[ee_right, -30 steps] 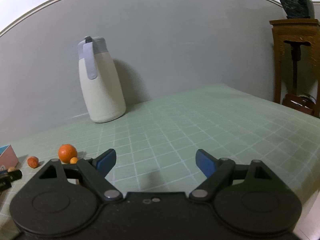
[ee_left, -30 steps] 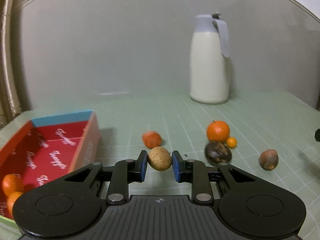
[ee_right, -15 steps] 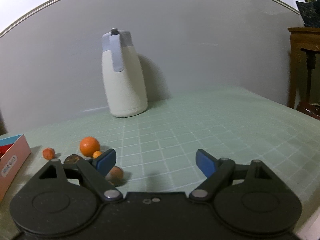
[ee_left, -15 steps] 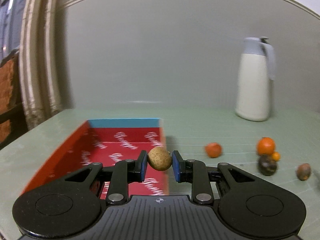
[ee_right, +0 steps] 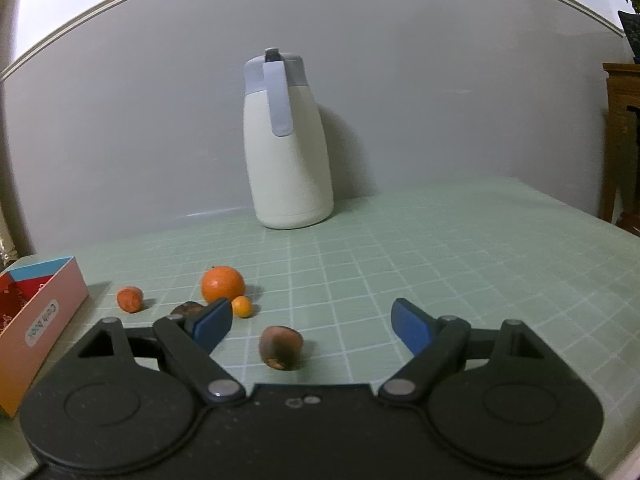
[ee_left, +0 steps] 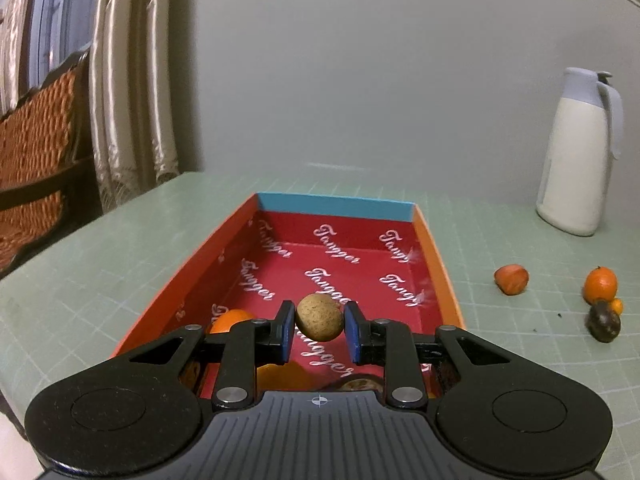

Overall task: Organize fruits
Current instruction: 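Carry the tan nut with the left tool into the box and open, then withdraw the left tool while the right tool closes on the brown nut, then carry the brown nut with the right tool into the box and release, then withdraw the right tool while the left tool moves to another dark dried fruit, then close the left tool on the dark dried fruit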

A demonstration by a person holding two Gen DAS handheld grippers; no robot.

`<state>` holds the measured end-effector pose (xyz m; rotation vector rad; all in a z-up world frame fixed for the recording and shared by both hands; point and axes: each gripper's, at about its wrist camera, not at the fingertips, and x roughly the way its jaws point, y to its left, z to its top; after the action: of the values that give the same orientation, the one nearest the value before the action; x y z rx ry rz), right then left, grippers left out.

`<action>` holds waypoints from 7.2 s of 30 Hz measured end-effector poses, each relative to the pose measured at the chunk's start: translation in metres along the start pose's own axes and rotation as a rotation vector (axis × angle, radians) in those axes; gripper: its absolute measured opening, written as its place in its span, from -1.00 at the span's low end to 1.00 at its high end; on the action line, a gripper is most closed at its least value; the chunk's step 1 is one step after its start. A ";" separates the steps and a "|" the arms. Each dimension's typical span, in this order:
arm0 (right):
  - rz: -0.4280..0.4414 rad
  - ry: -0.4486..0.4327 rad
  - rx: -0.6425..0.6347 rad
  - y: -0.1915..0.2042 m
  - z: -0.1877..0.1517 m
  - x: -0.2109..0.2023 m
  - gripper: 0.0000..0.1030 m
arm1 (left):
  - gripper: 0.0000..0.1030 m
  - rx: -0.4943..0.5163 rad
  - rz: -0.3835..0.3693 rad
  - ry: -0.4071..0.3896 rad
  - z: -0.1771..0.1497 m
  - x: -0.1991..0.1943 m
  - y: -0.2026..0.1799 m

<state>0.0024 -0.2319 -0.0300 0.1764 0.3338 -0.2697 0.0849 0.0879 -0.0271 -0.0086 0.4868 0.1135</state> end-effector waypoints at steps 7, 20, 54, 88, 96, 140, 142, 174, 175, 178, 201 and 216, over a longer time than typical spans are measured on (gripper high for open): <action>0.015 -0.003 -0.007 0.007 0.000 -0.001 0.68 | -0.48 -0.017 0.016 0.021 -0.003 0.001 0.003; 0.032 0.005 -0.018 0.013 0.000 0.003 0.68 | -0.47 -0.038 0.033 0.008 -0.002 -0.003 0.010; 0.046 0.095 -0.010 0.018 -0.001 0.017 0.64 | 0.95 0.039 0.055 -0.125 -0.024 -0.069 0.002; 0.071 0.200 -0.006 0.029 -0.004 0.045 -0.44 | 0.99 -0.003 0.160 -0.118 -0.032 -0.071 0.045; 0.132 0.159 -0.068 0.055 -0.003 0.033 -0.44 | 0.99 -0.039 0.198 -0.110 -0.037 -0.075 0.067; 0.612 0.128 -0.270 0.216 -0.006 -0.005 -0.32 | 0.99 -0.162 0.260 -0.077 -0.047 -0.077 0.123; 0.609 0.119 -0.250 0.209 -0.002 -0.006 -0.25 | 0.99 -0.157 0.257 -0.078 -0.046 -0.078 0.120; 0.049 0.008 0.003 0.008 0.008 0.004 0.71 | 0.99 0.094 -0.095 -0.147 -0.033 -0.079 -0.039; 0.029 0.006 0.012 0.002 0.007 0.003 0.71 | 0.99 0.109 -0.110 -0.147 -0.033 -0.079 -0.047; -0.019 -0.005 0.046 -0.021 0.007 0.000 0.71 | 0.99 0.145 -0.152 -0.146 -0.034 -0.078 -0.072; -0.198 -0.037 0.177 -0.116 0.002 -0.011 0.86 | 0.98 0.277 -0.303 -0.011 -0.023 -0.019 -0.213; -0.219 -0.039 0.218 -0.132 0.002 -0.015 0.86 | -0.14 0.236 -0.375 0.133 -0.017 0.013 -0.230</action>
<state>-0.0485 -0.3538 -0.0396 0.3495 0.2852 -0.5262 0.1141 -0.1402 -0.0525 0.1240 0.6213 -0.3140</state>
